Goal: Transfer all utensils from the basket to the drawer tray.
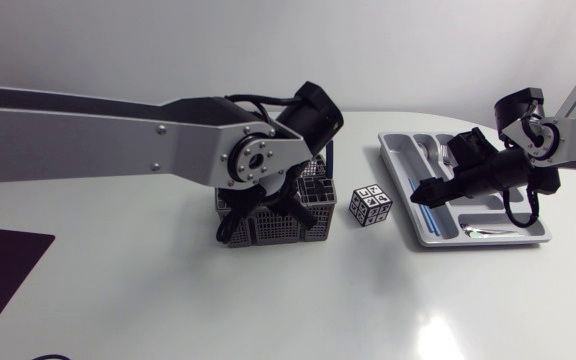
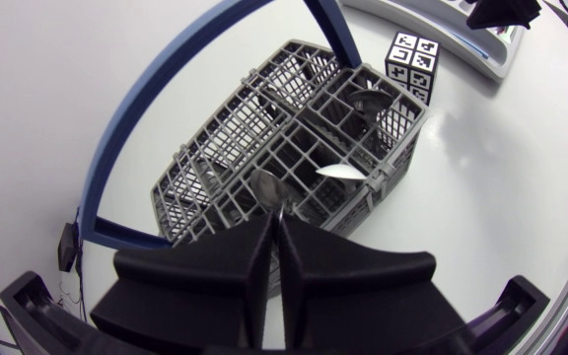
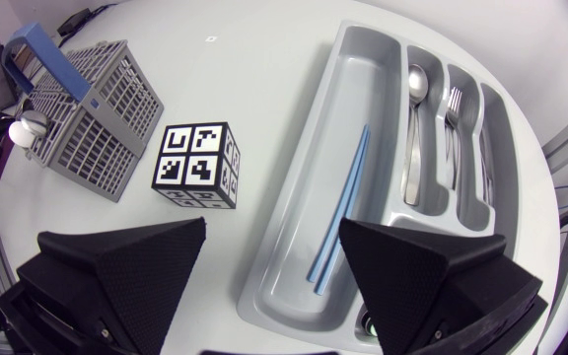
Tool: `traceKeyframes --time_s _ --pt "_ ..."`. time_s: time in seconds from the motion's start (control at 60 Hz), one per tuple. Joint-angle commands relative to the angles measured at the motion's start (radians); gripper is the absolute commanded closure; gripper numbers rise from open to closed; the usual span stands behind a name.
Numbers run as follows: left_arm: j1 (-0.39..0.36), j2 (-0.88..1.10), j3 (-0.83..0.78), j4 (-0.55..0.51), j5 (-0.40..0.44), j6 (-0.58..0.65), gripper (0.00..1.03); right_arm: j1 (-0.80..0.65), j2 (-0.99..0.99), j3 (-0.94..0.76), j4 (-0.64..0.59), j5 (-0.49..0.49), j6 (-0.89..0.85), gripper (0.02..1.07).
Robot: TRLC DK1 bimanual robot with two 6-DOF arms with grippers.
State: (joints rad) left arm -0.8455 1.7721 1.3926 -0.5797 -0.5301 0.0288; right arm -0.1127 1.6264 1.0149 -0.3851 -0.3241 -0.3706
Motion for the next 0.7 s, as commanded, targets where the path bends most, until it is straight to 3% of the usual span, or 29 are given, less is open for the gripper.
traceKeyframes --time_s 0.0,0.4,0.617,0.683 --pt "-0.004 -0.059 -0.021 -0.011 -0.027 0.029 1.00 0.016 -0.031 -0.027 -0.006 0.003 -0.021 0.07" --pt "-0.018 -0.207 -0.035 -0.017 -0.044 0.049 1.00 0.042 -0.117 -0.042 -0.041 -0.003 -0.025 0.07" --pt "-0.026 -0.336 -0.043 -0.009 -0.042 0.048 1.00 0.074 -0.252 -0.078 -0.055 -0.072 -0.051 0.07" --pt "-0.027 -0.375 -0.040 -0.005 0.002 0.031 1.00 0.108 -0.319 -0.101 -0.058 -0.102 -0.064 0.07"
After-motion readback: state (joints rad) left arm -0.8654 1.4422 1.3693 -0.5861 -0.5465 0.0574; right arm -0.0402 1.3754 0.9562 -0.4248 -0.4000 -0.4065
